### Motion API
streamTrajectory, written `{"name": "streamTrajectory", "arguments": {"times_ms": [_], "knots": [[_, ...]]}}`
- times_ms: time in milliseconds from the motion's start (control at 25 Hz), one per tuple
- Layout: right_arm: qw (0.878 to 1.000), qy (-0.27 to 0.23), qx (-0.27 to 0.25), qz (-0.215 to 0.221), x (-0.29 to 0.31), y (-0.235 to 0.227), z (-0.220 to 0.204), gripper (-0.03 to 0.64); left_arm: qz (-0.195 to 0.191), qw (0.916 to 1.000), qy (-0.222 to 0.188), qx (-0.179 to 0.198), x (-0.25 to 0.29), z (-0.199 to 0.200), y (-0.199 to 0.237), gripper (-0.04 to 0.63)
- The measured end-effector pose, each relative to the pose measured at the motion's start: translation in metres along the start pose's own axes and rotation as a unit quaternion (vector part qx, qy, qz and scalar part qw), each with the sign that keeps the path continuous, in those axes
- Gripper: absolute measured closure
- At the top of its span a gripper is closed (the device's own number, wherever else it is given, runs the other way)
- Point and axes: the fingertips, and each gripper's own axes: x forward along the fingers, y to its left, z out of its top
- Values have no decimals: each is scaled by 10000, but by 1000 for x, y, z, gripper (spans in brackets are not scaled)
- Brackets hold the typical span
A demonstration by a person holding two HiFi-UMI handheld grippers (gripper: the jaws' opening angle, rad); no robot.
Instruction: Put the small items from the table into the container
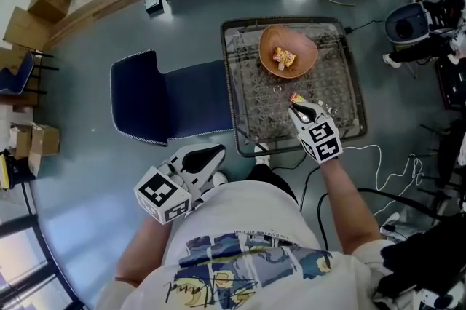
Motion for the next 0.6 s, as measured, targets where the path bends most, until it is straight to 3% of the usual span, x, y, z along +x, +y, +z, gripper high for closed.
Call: {"name": "streamTrajectory", "arguments": {"times_ms": [240,440,600], "knots": [[9982,-301,459,229,-27,87,-7,607,-311,9995,48,-23,-34,-23,-19,586],[9981,-325,371,363,-43,144,-9,608,-573,9983,100,-30,-53,-43,-34,586],[9986,-348,322,234,-56,165,-12,609,-824,9965,141,42,-60,-54,-46,586]]}}
